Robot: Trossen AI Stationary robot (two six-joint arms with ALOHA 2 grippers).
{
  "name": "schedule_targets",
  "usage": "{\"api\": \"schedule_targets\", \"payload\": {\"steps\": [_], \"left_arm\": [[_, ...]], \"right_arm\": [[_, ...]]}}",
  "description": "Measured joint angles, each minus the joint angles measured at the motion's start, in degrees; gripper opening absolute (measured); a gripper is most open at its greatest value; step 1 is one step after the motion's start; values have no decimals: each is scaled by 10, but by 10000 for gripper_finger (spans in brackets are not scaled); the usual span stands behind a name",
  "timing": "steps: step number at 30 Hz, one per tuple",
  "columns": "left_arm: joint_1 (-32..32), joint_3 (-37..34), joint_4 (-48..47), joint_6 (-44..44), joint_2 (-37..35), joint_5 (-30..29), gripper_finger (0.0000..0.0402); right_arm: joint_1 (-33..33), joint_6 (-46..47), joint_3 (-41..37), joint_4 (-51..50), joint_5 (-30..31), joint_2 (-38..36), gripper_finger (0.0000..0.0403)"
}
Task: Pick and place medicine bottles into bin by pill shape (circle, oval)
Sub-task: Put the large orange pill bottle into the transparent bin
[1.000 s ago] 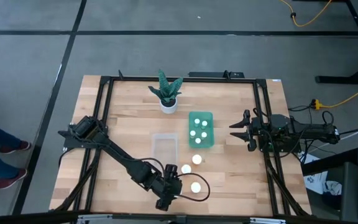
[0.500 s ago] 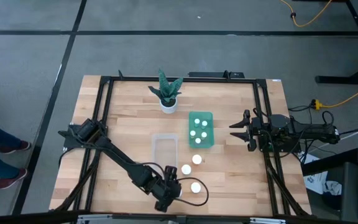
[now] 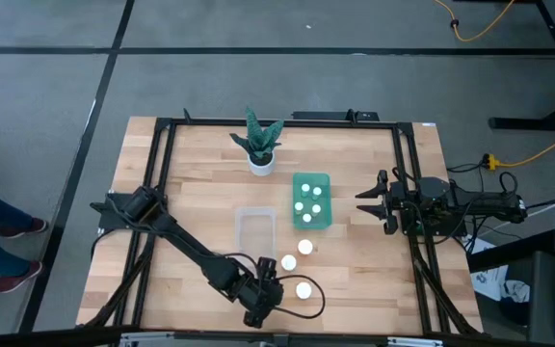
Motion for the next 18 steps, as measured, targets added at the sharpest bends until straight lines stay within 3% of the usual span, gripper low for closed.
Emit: {"api": "schedule_targets", "payload": {"steps": [18], "left_arm": [[8,1,20,-6,10,4,275]], "right_arm": [[0,0,0,0,0,0,156]]}}
